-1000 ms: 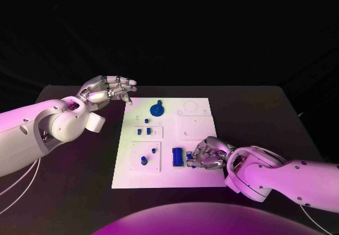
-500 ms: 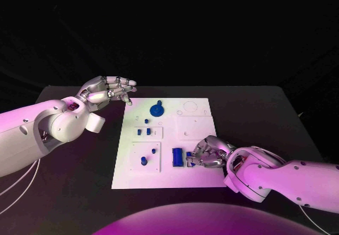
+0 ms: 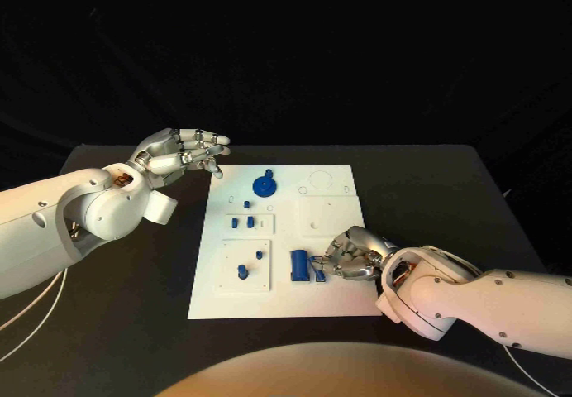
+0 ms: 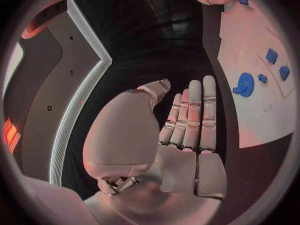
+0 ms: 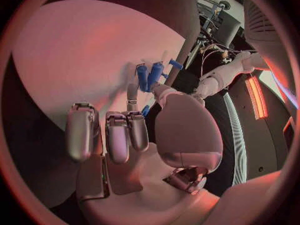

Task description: Assemble the parts on the task board

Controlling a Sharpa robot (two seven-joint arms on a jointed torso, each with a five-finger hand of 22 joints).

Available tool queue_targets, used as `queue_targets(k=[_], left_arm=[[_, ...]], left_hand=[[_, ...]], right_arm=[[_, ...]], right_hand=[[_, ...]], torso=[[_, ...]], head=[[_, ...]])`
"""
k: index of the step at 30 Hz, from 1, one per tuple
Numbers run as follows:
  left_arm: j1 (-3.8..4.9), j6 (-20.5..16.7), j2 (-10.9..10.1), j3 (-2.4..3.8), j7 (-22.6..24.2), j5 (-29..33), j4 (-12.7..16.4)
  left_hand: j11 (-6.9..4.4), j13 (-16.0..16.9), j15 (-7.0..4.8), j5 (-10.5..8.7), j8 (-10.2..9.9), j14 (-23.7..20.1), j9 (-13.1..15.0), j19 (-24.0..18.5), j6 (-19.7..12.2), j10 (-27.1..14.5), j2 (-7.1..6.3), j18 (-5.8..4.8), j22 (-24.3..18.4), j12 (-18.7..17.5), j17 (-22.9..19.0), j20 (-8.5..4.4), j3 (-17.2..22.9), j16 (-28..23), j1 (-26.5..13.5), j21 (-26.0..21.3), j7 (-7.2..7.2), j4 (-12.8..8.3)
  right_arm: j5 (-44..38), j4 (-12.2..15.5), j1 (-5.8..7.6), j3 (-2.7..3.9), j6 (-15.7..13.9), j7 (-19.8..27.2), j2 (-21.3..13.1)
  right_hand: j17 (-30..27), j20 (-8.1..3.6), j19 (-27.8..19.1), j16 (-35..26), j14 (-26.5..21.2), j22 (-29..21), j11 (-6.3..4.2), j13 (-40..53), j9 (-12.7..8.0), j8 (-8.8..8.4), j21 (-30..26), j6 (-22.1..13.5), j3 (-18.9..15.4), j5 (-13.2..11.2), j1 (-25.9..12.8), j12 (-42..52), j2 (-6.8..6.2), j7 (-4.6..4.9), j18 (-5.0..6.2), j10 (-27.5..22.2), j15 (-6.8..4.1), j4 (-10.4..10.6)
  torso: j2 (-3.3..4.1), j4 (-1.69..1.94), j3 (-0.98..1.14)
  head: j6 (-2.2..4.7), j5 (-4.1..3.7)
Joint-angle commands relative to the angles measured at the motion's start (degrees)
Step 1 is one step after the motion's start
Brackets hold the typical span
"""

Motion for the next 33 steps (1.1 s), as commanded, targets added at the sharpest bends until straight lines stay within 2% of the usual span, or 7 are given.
queue_targets(k=[1,11,18,23,26,33], left_arm=[[0.03,0.51,0.06,0.03,0.23,-0.04,0.17],[0.03,0.47,0.05,0.03,0.21,-0.06,0.15],[0.03,0.45,0.04,0.03,0.21,-0.06,0.12],[0.03,0.44,0.02,0.03,0.21,-0.06,0.1],[0.03,0.47,0.06,0.03,0.22,-0.07,0.09],[0.03,0.5,0.11,0.03,0.23,-0.08,0.03]], left_hand=[[0.05,0.06,0.19,-0.21,0.27,-0.29,-0.08,0.47,-0.31,-0.47,0.19,0.79,-0.07,0.32,0.09,0.06,0.14,0.04,-0.57,-0.35,2.87,0.34],[0.05,0.06,0.19,-0.21,0.27,-0.29,-0.08,0.47,-0.31,-0.47,0.19,0.79,-0.07,0.32,0.09,0.06,0.14,0.04,-0.57,-0.35,2.87,0.34],[0.05,0.06,0.19,-0.21,0.27,-0.29,-0.08,0.47,-0.31,-0.47,0.19,0.79,-0.07,0.32,0.09,0.06,0.14,0.04,-0.57,-0.35,2.87,0.34],[0.05,0.06,0.19,-0.21,0.27,-0.29,-0.08,0.47,-0.31,-0.47,0.19,0.79,-0.07,0.32,0.09,0.06,0.14,0.04,-0.57,-0.35,2.87,0.34],[0.05,0.06,0.19,-0.21,0.27,-0.29,-0.08,0.47,-0.31,-0.47,0.19,0.79,-0.07,0.32,0.09,0.06,0.14,0.04,-0.57,-0.35,2.87,0.34],[0.05,0.06,0.2,-0.2,0.32,-0.32,-0.09,0.48,-0.34,-0.51,0.21,0.79,-0.13,0.39,0.12,0.08,0.16,0.05,-0.67,-0.43,2.86,0.44]], right_arm=[[-0.43,-0.05,0.0,0.01,1.05,-0.01,0.07],[-1.06,0.0,0.02,0.01,2.18,-0.32,-0.11],[-2.85,0.19,0.02,0.02,2.82,-0.44,-0.41],[-4.9,0.56,0.02,0.02,2.8,-0.48,-0.66],[-5.82,0.65,0.02,0.02,2.86,-0.61,-0.59],[-7.05,0.75,0.03,0.02,3.02,-0.97,-0.37]], right_hand=[[12.76,-0.3,2.79,0.05,5.48,11.67,-0.15,11.19,0.13,0.28,-0.16,0.07,-0.77,-0.31,-1.03,0.02,-0.05,-0.21,-0.95,3.18,-0.2,0.04],[12.75,-0.31,2.79,0.04,5.48,11.68,-0.18,11.26,0.18,0.31,-0.13,0.05,-1.24,-0.29,-1.27,0.1,-0.03,-0.25,-0.95,3.23,-0.21,-0.01],[12.81,-0.39,2.83,0.06,5.49,11.73,-0.29,11.48,0.4,0.43,0.07,-0.01,-2.17,-0.16,1.48,0.33,-0.44,-0.37,-0.98,3.38,-0.31,-0.88],[12.9,-0.41,2.87,0.1,5.51,11.77,-0.34,11.6,0.49,0.56,0.23,0.17,-2.63,-0.17,2.26,0.46,-0.81,-0.43,-1.01,3.47,-0.34,-1.06],[12.89,-0.43,2.89,0.09,5.51,11.78,-0.39,11.65,0.55,0.67,0.28,0.32,-2.89,-0.15,2.77,0.52,-1.03,-0.5,-1.02,3.51,-0.38,-1.19],[13.03,-0.62,2.99,0.14,5.54,11.88,-0.81,12.71,1.0,1.59,0.69,1.51,-3.56,-0.1,4.2,1.81,-1.03,-1.05,-1.08,4.29,-0.68,-1.3]], torso=[[-0.05,0.0,-0.04],[-0.04,-0.03,-0.04],[-0.02,0.0,0.02],[0.0,-0.09,0.03],[0.0,-0.02,0.04],[-0.01,0.02,0.04]], head=[[-0.03,-0.05],[-0.08,-0.04],[-0.11,-0.02],[-0.04,-0.04],[-0.03,-0.05],[-0.14,-0.11]])
